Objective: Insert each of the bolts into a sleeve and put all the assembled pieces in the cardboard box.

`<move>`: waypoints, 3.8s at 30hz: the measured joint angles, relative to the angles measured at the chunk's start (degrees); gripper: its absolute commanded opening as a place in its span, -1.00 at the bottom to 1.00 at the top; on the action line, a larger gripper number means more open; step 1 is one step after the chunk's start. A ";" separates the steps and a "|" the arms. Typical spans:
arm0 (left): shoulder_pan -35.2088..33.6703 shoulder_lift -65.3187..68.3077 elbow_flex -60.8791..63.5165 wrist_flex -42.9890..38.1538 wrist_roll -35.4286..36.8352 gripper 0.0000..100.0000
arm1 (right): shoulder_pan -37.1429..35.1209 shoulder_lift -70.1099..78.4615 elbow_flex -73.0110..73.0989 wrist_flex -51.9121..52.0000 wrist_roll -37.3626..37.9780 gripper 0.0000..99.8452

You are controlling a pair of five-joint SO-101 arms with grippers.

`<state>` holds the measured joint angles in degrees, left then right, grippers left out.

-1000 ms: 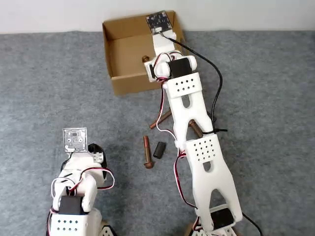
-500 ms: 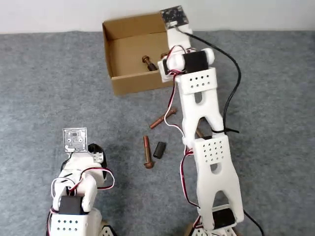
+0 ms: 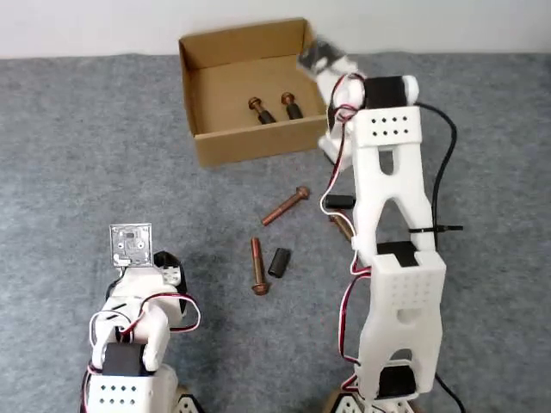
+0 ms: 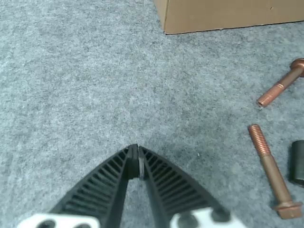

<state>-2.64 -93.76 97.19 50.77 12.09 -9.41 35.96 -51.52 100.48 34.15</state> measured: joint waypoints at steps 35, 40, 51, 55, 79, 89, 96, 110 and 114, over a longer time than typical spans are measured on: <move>0.00 0.00 0.00 0.00 0.00 -0.99 | 0.79 15.56 9.76 -12.84 14.51 -0.67; 0.00 0.00 0.00 0.00 0.00 -0.99 | 1.23 16.79 8.88 -14.07 14.51 -0.93; 0.00 0.00 0.00 0.00 0.00 -0.99 | 1.32 17.32 4.92 -10.90 12.13 -0.98; 0.00 0.00 0.00 0.00 0.00 -0.99 | -0.53 17.32 -1.58 -2.29 9.41 -0.98; 0.00 0.00 0.00 0.00 0.00 -0.99 | 1.76 -40.53 39.56 0.00 -31.91 -0.98; 3.96 0.00 0.00 0.00 -0.18 -0.99 | 10.29 -68.84 64.18 -0.53 -46.77 -0.98; 3.96 0.00 -3.52 1.76 -1.41 -0.99 | 10.46 -90.02 83.16 -7.91 -49.67 -0.98; 9.85 28.84 -30.51 6.33 -1.58 -0.99 | 15.91 -124.22 108.92 -9.67 -49.67 -0.98; 13.63 45.36 -40.35 6.33 -1.58 -0.99 | 16.09 -128.44 109.89 -9.67 -49.67 -0.98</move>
<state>10.99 -48.40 56.84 57.10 10.51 6.68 -92.48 58.37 90.81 -15.52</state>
